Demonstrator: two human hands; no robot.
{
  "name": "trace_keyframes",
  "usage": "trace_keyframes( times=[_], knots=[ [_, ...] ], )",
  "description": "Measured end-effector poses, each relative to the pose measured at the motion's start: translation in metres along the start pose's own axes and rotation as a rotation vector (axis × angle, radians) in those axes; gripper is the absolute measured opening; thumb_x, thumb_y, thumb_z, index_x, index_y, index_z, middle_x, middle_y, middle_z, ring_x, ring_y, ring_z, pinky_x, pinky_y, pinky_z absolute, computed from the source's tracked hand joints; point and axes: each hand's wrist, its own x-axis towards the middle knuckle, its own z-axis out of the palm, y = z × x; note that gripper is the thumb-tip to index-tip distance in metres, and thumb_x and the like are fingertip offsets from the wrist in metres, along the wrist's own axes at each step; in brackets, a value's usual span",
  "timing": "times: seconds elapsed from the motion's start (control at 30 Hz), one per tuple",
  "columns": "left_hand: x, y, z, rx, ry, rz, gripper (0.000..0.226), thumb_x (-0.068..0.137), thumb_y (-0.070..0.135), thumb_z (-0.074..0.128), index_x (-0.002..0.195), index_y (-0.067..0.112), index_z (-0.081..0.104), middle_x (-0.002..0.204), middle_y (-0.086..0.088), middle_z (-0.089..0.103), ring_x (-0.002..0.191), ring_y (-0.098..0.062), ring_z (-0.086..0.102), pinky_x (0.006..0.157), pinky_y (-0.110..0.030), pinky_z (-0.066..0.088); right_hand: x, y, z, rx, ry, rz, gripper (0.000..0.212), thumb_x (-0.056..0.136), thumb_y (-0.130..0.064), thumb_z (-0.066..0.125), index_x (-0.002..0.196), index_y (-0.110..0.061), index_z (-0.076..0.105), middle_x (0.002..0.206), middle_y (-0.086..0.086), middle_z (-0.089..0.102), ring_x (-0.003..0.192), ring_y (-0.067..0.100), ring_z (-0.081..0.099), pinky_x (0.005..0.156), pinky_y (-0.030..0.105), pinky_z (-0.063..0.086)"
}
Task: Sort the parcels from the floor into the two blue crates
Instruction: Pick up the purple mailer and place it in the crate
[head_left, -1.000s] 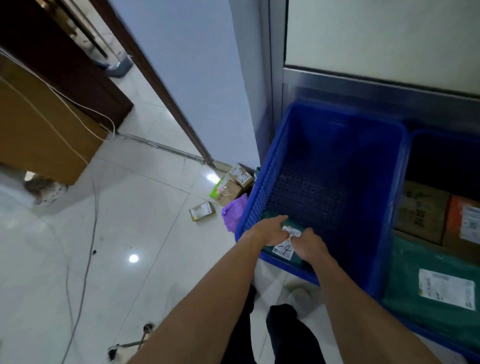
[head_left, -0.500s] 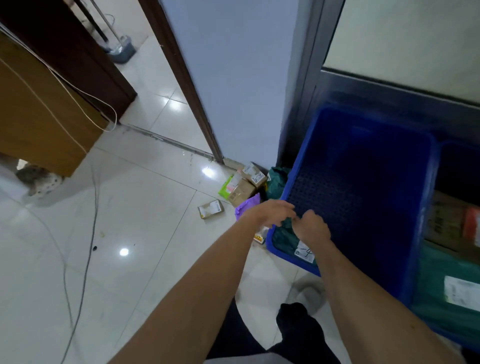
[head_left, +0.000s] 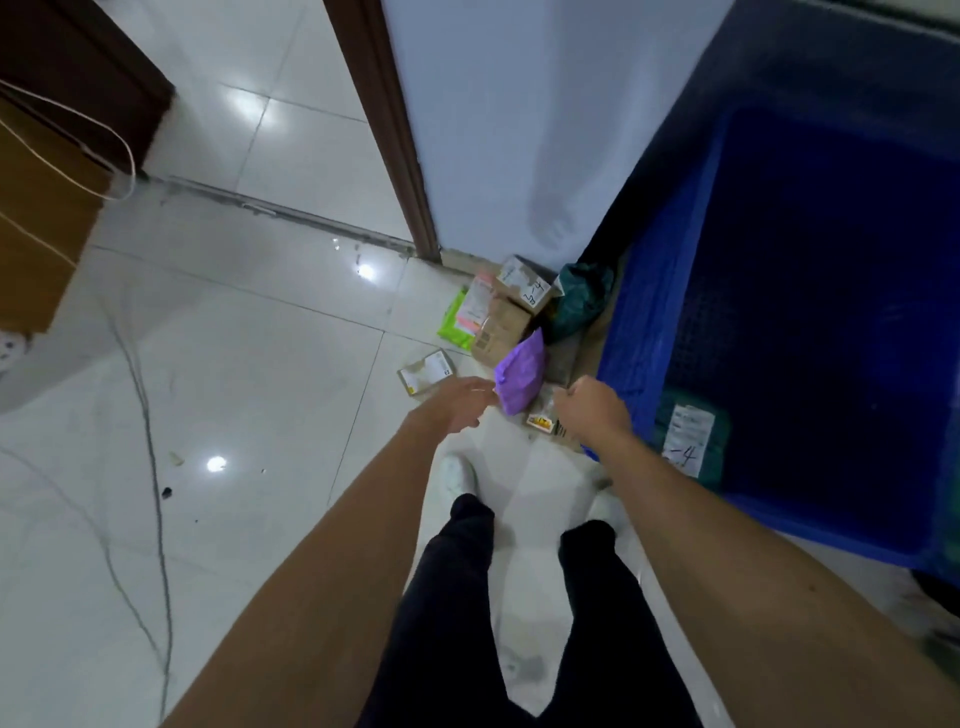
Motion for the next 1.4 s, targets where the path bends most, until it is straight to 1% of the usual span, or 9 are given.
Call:
trace_keyframes(
  times=[0.1,0.2,0.27,0.7,0.93,1.03,1.2,1.3,1.4],
  knots=[
    [0.047,-0.028,0.004,-0.063,0.018,-0.032,0.035,0.1,0.007,0.043,0.132,0.003,0.057,0.105,-0.004,0.062,0.073,-0.015,0.055,0.046,-0.011,0.044,0.029,-0.001,0.029,-0.13,-0.117,0.048,0.057,0.101,-0.047,0.038,0.134,-0.004,0.055,0.138,0.019,0.056,0.124,0.037,0.053,0.094,0.039,0.044],
    [0.103,-0.059,0.014,0.066,0.067,-0.053,0.039,0.09,0.031,0.057,0.127,0.02,0.062,0.134,-0.006,0.06,0.119,-0.032,0.059,0.1,-0.034,0.051,0.062,0.0,0.06,-0.229,-0.213,0.069,0.064,0.103,-0.05,0.031,0.143,-0.003,0.047,0.147,0.02,0.048,0.133,0.036,0.046,0.104,0.04,0.04],
    [0.137,-0.079,0.021,0.197,0.089,-0.064,0.042,0.094,0.032,0.053,0.135,0.022,0.058,0.144,-0.004,0.053,0.132,-0.029,0.05,0.112,-0.036,0.039,0.085,-0.001,0.079,-0.27,-0.243,0.06,0.063,0.103,-0.048,0.033,0.145,-0.003,0.045,0.148,0.019,0.047,0.134,0.035,0.046,0.104,0.04,0.04],
    [0.336,-0.165,0.067,0.061,0.141,-0.028,0.057,0.098,0.034,0.05,0.152,0.023,0.035,0.146,-0.008,0.051,0.136,-0.029,0.046,0.108,-0.034,0.036,0.269,0.029,0.223,-0.279,-0.254,0.115,0.066,0.097,-0.054,0.038,0.14,-0.006,0.051,0.139,0.019,0.053,0.126,0.035,0.048,0.092,0.037,0.039],
    [0.407,-0.164,0.09,0.054,0.18,0.104,0.045,0.101,0.028,0.041,0.145,0.021,0.042,0.139,-0.011,0.058,0.121,-0.032,0.056,0.094,-0.032,0.042,0.334,0.033,0.266,0.253,-0.245,0.193,0.118,0.067,-0.088,0.056,0.15,-0.008,0.036,0.141,0.012,0.052,0.121,0.028,0.056,0.095,0.03,0.042],
    [0.416,-0.163,0.101,0.09,0.199,0.137,0.043,0.1,0.021,0.042,0.142,0.015,0.046,0.138,-0.011,0.058,0.12,-0.031,0.057,0.086,-0.027,0.04,0.355,0.03,0.279,0.353,-0.278,0.244,0.137,0.047,-0.093,0.058,0.149,-0.006,0.034,0.139,0.013,0.053,0.117,0.031,0.059,0.1,0.042,0.049],
    [0.404,-0.16,0.122,0.187,0.103,0.144,0.037,0.093,0.026,0.045,0.122,0.012,0.062,0.123,-0.016,0.066,0.11,-0.039,0.061,0.085,-0.037,0.048,0.362,0.028,0.282,0.27,-0.179,0.298,0.061,0.1,-0.041,0.034,0.139,0.004,0.05,0.141,0.028,0.05,0.126,0.039,0.052,0.105,0.039,0.043],
    [0.393,-0.153,0.129,0.233,0.058,0.112,0.034,0.093,0.025,0.045,0.117,0.011,0.065,0.119,-0.017,0.068,0.107,-0.04,0.062,0.086,-0.041,0.051,0.355,0.032,0.269,0.185,-0.153,0.308,0.046,0.106,-0.015,0.026,0.139,0.007,0.05,0.148,0.028,0.044,0.137,0.038,0.043,0.109,0.038,0.035],
    [0.38,-0.146,0.132,0.225,0.011,0.139,0.036,0.093,0.03,0.042,0.114,0.014,0.066,0.117,-0.013,0.069,0.106,-0.036,0.062,0.088,-0.038,0.051,0.346,0.047,0.257,0.149,-0.095,0.331,0.046,0.106,-0.018,0.031,0.138,0.008,0.049,0.146,0.027,0.045,0.133,0.039,0.046,0.105,0.035,0.038]
  ],
)
